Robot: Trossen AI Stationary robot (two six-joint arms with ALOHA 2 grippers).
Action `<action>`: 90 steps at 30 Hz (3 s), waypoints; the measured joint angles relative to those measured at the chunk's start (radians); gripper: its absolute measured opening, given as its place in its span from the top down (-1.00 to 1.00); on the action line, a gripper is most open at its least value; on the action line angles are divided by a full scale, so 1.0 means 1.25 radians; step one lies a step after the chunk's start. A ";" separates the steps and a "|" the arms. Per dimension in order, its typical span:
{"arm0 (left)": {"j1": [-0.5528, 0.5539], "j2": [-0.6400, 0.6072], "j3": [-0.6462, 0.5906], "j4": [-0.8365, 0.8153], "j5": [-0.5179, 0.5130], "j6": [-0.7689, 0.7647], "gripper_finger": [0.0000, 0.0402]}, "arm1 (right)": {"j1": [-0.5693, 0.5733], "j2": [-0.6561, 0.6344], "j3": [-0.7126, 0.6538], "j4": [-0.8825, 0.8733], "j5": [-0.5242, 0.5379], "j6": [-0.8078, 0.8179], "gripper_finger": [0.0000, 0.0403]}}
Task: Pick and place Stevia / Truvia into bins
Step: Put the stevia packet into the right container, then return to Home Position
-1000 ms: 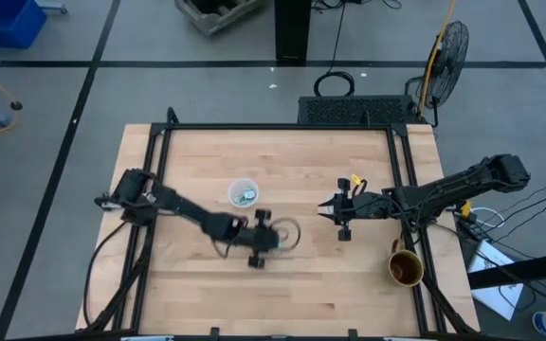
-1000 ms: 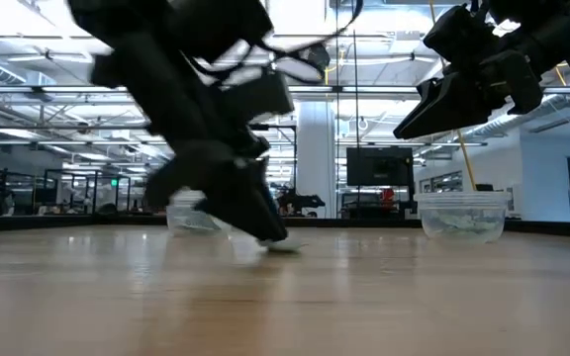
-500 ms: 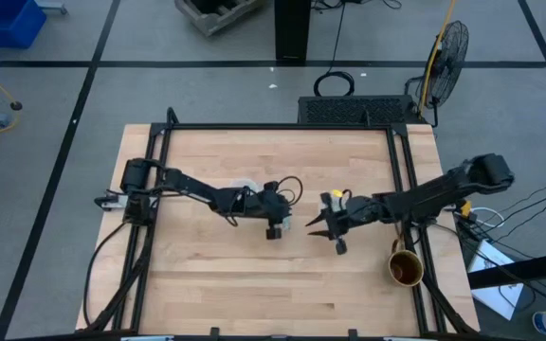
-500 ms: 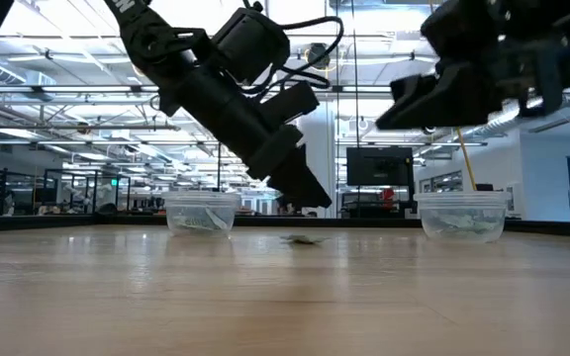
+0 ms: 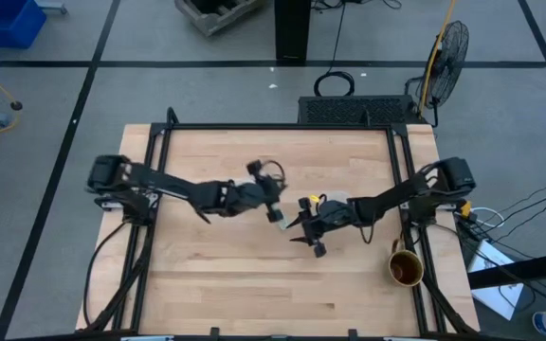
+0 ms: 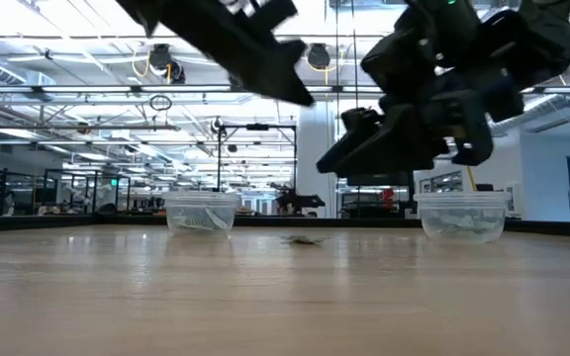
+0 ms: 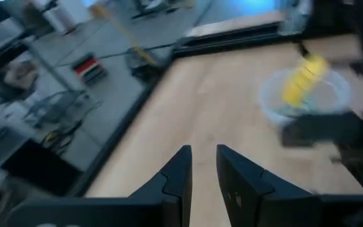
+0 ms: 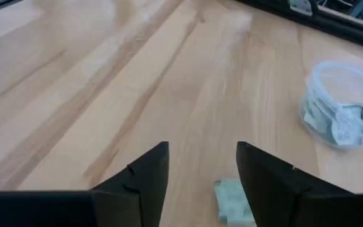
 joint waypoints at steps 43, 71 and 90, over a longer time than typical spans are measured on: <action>-0.004 -0.232 -0.008 -0.258 -0.036 -0.160 0.61 | -0.062 0.141 0.118 -0.190 0.092 0.062 0.97; -0.004 -0.232 -0.008 -0.298 -0.036 -0.194 0.61 | -0.052 -0.486 -0.055 -0.866 0.189 0.394 1.00; -0.004 -0.232 -0.008 -0.290 -0.036 -0.187 0.61 | -0.052 -0.585 -0.167 -0.642 0.189 0.396 0.66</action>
